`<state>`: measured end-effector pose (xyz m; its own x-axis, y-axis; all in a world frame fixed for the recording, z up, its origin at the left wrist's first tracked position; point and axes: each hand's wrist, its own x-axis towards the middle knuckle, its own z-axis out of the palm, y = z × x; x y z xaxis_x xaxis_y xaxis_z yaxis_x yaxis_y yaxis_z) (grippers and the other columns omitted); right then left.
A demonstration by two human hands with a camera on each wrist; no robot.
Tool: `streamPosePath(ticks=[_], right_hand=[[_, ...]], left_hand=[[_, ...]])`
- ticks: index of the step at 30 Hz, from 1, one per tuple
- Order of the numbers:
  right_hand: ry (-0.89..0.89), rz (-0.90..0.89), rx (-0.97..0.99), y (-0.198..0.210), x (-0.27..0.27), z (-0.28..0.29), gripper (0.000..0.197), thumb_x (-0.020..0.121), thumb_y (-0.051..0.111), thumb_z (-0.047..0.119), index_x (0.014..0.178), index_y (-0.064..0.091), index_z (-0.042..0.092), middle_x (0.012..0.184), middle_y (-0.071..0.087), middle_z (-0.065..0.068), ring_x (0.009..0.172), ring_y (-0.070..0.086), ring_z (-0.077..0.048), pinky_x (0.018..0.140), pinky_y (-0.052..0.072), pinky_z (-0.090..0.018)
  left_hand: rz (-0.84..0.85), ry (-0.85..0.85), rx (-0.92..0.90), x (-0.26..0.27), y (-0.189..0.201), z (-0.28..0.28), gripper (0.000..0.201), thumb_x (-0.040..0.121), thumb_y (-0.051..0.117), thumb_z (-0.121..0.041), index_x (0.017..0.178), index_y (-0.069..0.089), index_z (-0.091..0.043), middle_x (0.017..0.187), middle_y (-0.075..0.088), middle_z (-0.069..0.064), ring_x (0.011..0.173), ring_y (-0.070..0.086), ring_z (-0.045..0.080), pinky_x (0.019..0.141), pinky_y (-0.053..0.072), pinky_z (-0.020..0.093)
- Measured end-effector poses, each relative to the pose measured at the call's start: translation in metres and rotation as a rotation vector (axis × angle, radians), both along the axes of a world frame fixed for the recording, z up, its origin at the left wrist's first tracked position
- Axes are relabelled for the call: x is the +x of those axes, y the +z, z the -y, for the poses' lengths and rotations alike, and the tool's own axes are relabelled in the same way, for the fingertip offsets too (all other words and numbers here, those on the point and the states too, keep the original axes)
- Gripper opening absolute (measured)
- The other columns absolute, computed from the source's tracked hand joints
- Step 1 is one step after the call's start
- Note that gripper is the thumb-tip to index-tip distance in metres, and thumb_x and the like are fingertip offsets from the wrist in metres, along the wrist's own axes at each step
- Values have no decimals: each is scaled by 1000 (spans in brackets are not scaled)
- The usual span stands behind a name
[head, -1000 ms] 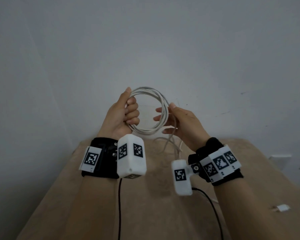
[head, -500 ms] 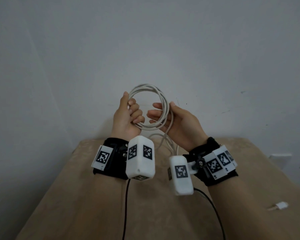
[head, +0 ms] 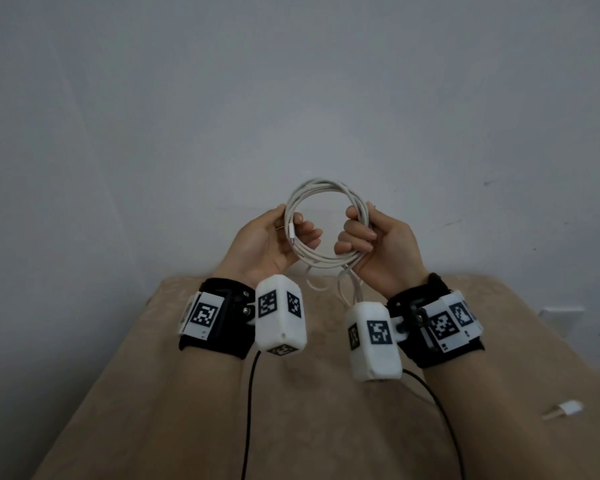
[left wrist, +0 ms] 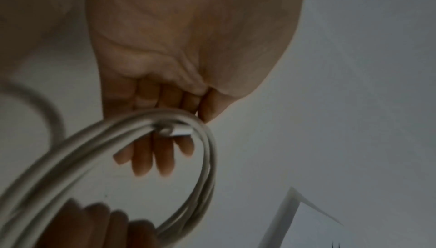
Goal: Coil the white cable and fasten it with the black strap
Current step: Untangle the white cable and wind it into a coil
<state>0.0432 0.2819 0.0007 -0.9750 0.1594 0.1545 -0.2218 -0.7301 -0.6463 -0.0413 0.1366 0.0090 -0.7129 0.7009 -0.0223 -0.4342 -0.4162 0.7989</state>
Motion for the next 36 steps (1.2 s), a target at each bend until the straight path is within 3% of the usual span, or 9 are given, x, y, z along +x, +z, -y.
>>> streamPosePath(ticks=[2,5,11,15,21,26,29,32,36], right_hand=[[15,51,81,0,1,-3,39,101,29,28,78,53,7,45,28,8,35,25,-5,46,36,-19],[39,138,297,2,4,-3,39,100,29,24,76,54,6,43,24,9,35,21,-5,43,33,-19],[106,288,711,2,6,10,43,100,35,23,72,61,4,44,24,9,36,18,-5,43,29,-20],[67,283,809,1,5,14,39,97,39,18,71,63,4,47,31,4,39,23,-8,44,34,-22],[-29,181,775,1,4,9,49,100,37,38,91,69,1,70,66,-11,61,61,-19,66,52,-28],[-147,190,968,-2,7,1,33,99,46,26,100,70,4,95,74,-12,89,69,-20,84,53,-32],[-207,225,1114,-4,9,-7,15,94,55,8,98,70,8,90,71,-4,80,66,-11,68,54,-23],[-345,284,1102,-8,11,-16,25,90,54,-4,86,72,12,81,71,-6,56,58,-6,51,45,-17],[-467,415,1171,-14,9,-22,28,89,54,-1,78,72,17,80,74,-5,49,51,-7,45,40,-17]], left_hand=[[-45,0,-52,-1,1,7,42,99,38,-24,75,63,1,70,68,14,70,70,25,71,59,33],[-208,-19,-227,2,7,13,47,98,38,-31,81,66,1,64,66,10,61,67,20,62,58,27],[-684,-145,-668,14,17,16,52,92,47,-52,63,62,-12,45,40,-2,41,40,12,46,37,21],[-810,-123,-766,15,15,13,46,88,56,-49,62,54,-12,43,29,-7,39,22,9,40,23,18],[-726,129,-584,4,11,17,43,91,57,-41,58,45,-17,43,29,-8,38,18,7,39,15,17],[-615,262,-479,-6,11,24,42,92,56,-41,59,44,-18,42,28,-11,36,19,5,36,15,16],[-548,342,-434,-12,12,31,42,93,55,-41,61,44,-17,42,27,-11,35,18,4,36,13,16],[-499,405,-379,-17,13,40,41,94,54,-40,62,43,-17,43,26,-11,35,18,4,37,13,17],[-464,438,-282,-18,13,46,40,94,55,-39,62,42,-17,45,25,-10,36,17,4,36,15,16]])
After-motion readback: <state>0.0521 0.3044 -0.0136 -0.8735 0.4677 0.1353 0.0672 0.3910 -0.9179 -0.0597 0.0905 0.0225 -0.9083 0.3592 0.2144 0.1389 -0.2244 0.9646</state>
